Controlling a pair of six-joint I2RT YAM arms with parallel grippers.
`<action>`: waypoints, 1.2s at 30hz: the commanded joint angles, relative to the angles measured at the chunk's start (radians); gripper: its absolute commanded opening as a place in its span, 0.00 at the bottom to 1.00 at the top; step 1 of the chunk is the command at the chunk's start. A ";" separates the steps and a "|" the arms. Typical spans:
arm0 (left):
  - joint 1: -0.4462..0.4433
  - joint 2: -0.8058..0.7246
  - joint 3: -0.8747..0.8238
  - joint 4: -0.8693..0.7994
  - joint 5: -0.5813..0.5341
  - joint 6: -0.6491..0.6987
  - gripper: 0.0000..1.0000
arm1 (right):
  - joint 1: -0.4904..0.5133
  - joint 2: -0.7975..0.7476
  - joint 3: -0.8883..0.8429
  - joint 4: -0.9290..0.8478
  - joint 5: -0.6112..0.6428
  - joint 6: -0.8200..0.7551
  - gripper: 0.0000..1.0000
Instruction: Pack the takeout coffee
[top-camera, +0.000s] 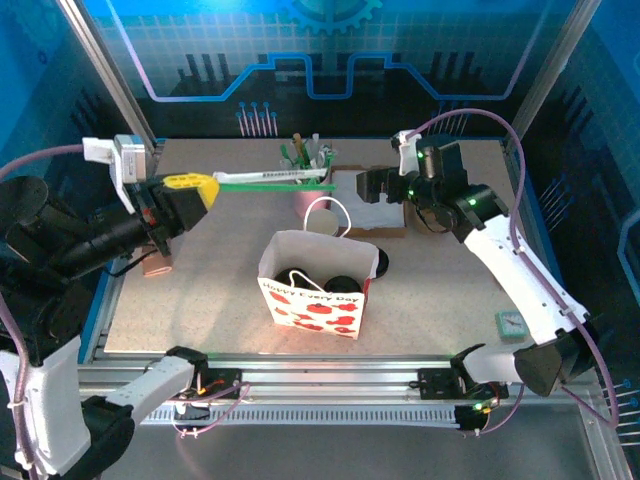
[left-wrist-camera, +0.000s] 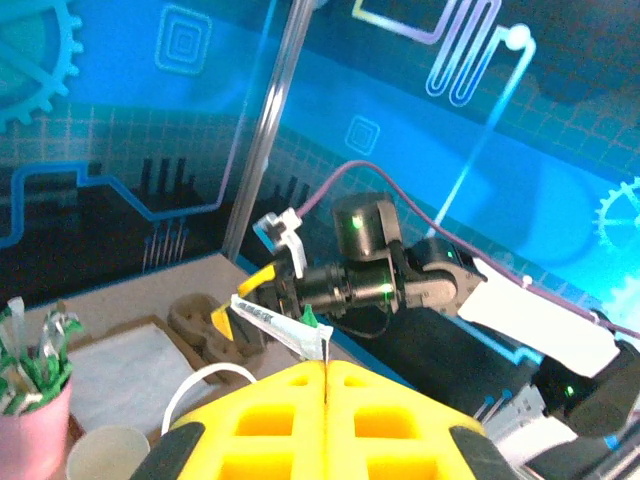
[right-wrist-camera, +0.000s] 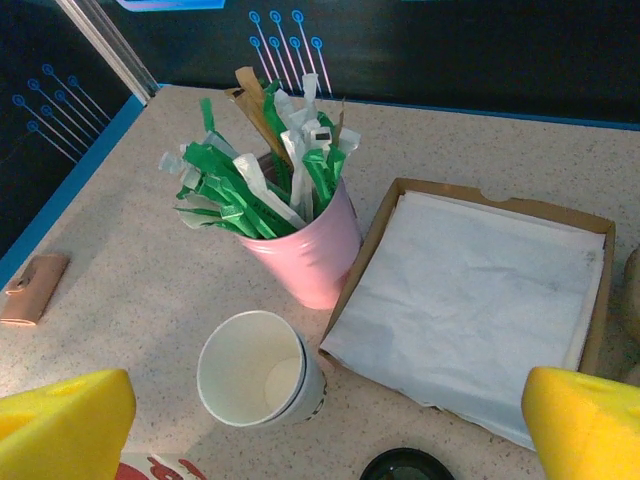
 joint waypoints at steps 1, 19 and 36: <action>0.003 -0.048 -0.045 -0.048 0.045 0.020 0.00 | -0.006 -0.034 -0.009 0.005 0.008 0.011 1.00; -0.015 -0.069 -0.147 -0.248 0.058 0.131 0.00 | 0.009 -0.071 -0.038 -0.022 0.018 0.006 1.00; -0.066 0.038 -0.314 -0.233 -0.062 0.131 0.00 | 0.023 -0.062 -0.046 -0.022 0.029 0.011 1.00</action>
